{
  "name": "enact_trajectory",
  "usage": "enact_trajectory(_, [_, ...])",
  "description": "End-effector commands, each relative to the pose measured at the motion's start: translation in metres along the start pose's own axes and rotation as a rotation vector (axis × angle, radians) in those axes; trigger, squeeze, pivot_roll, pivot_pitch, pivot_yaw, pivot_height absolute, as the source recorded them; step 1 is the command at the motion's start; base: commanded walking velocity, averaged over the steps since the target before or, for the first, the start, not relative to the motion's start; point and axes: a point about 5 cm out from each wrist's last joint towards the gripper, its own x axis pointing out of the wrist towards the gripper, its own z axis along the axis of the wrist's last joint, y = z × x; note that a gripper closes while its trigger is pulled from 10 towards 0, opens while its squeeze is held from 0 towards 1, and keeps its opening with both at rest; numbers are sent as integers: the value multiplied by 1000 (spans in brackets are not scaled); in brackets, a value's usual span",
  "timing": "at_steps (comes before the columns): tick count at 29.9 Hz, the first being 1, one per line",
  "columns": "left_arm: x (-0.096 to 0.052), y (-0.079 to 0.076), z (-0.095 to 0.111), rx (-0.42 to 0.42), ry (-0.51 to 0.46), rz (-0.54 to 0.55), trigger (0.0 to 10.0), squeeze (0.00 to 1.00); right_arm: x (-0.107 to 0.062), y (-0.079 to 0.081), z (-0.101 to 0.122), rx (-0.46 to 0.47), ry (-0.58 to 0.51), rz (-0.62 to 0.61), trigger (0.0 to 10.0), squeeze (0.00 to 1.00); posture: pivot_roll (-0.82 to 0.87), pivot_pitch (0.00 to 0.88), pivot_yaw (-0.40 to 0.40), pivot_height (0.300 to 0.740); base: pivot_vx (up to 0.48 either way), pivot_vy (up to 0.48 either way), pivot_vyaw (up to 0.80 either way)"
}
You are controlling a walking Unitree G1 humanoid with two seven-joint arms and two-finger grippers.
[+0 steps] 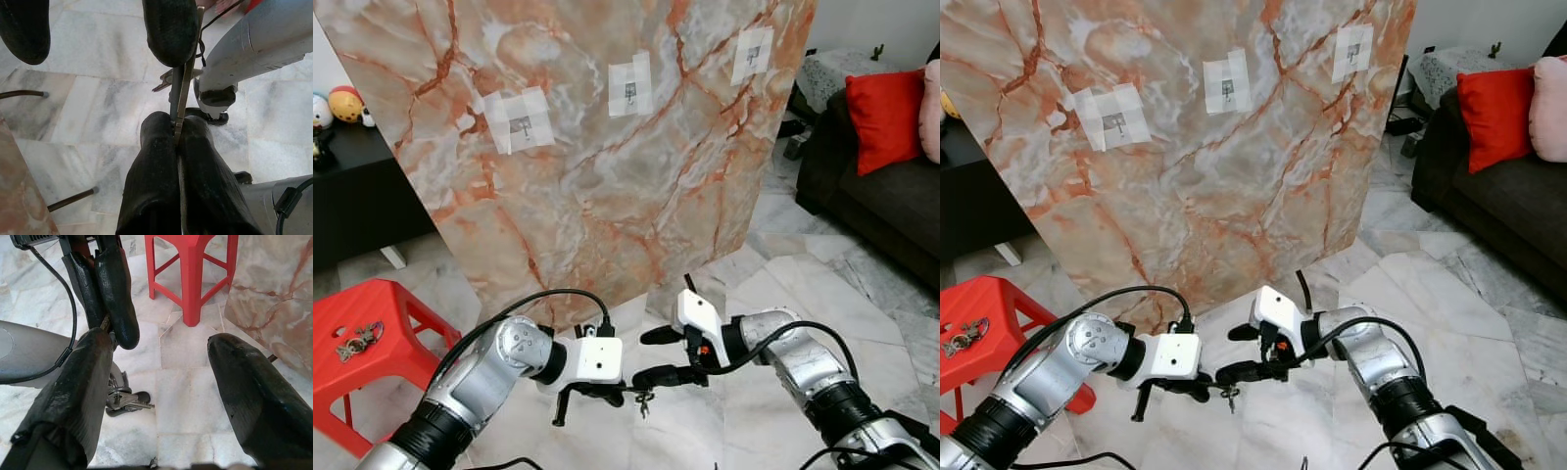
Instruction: Hang keys on a hook
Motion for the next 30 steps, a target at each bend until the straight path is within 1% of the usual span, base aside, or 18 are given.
enact_trajectory(1, [-2, 5, 8, 24, -21, 9, 10000, 0, 1, 1, -7, 4, 41, 5, 10000, 0, 33, 72, -12, 740, 0, 0, 0])
enact_trajectory(23, [-6, 11, 12, -5, -61, 39, 10000, 0, 1, 2, -21, 8, 96, -1, 10000, 0, 35, 68, -14, 740, 0, 0, 0])
enact_trajectory(30, [-9, 13, 15, -19, -84, 49, 10000, 0, 3, 5, -29, 16, 120, 4, 10000, 0, 36, 68, -13, 740, 0, 0, 0])
